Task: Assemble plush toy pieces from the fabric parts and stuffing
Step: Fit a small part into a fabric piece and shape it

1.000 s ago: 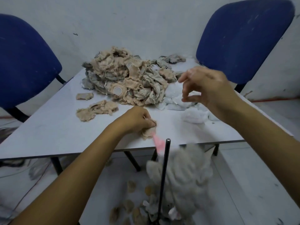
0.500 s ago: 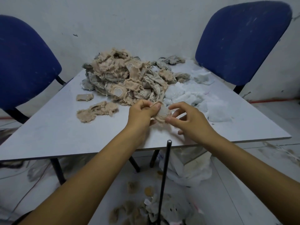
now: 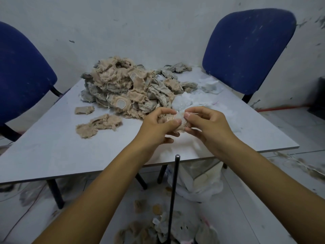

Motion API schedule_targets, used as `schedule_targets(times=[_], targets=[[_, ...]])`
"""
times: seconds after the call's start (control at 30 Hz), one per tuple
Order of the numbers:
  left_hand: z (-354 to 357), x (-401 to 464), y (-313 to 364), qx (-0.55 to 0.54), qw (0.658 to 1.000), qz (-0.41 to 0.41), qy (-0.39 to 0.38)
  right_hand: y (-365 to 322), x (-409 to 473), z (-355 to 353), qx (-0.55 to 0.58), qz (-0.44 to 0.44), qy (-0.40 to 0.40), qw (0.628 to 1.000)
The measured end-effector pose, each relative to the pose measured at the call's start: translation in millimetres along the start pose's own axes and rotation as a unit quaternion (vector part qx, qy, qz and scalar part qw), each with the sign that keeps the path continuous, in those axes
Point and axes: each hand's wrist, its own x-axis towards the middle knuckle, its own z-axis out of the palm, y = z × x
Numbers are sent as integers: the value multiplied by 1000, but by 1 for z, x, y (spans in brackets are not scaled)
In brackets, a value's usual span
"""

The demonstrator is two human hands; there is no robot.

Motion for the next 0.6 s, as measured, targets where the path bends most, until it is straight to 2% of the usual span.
schedule_targets(times=[0.23,0.47,0.6], targets=[[-5,-7,0,-42,998,-24,-29,-3,-15,2,-14,80,-34,996],[2,-10,-2,-115,991,-52,-45,-5,-33,-6,14,111,-243,964],[8,-4,-6,-120,988,-70,-60,-2,-31,-9,61,95,-244,963]])
